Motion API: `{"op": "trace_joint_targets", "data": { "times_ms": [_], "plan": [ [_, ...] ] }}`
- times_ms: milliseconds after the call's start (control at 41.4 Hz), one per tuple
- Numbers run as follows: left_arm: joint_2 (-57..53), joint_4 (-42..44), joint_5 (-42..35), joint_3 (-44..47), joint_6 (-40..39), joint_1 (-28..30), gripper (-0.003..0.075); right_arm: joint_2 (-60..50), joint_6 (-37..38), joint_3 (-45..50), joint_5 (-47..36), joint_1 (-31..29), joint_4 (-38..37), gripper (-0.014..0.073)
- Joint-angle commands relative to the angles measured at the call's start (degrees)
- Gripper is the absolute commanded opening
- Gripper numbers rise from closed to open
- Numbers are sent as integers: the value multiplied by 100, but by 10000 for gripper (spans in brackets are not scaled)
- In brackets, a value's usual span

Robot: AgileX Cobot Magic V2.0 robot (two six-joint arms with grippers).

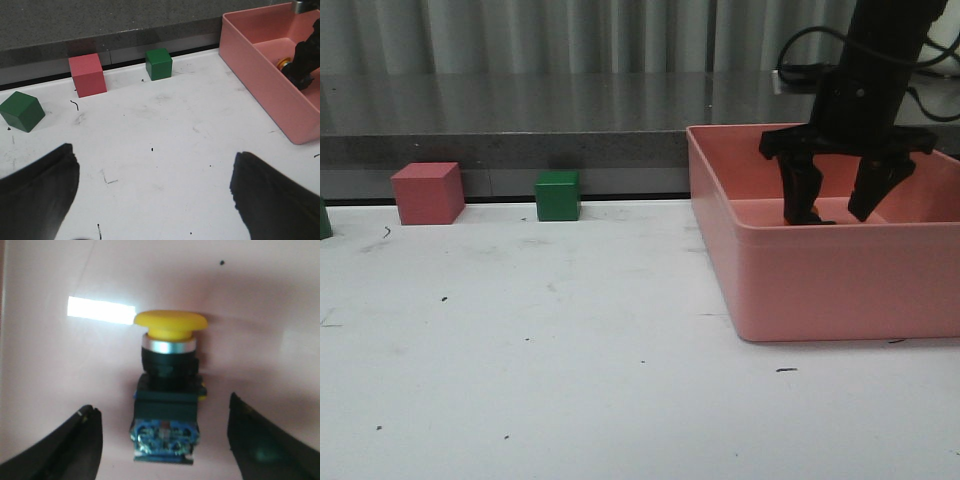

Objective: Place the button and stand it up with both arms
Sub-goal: 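Lower the right gripper into the pink bin and grasp the yellow button, then lift the button out of the bin and set it on the table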

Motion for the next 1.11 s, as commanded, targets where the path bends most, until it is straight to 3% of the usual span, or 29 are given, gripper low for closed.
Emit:
{"op": "trace_joint_targets", "data": {
  "times_ms": [0, 145, 314, 362, 796, 1086],
  "plan": [
    [34, -87, -444, -165, 10, -46, 598, -68, 177, -377, 0, -31, -28, 526],
    [34, -87, -444, -165, 10, -46, 598, 160, 187, -534, 97, -31, -28, 500],
    [34, -87, -444, -165, 10, -46, 598, 111, 187, -533, 152, -31, -28, 278],
    [34, -87, -444, -165, 10, -46, 598, 91, 187, -533, 192, -31, -28, 254],
    [34, -87, -444, -165, 10, -46, 598, -1005, 187, -522, 683, 204, 1, 252],
    [34, -87, -444, -165, 10, -46, 598, -1898, 205, -522, 837, 1182, 143, 252]
  ]
}}
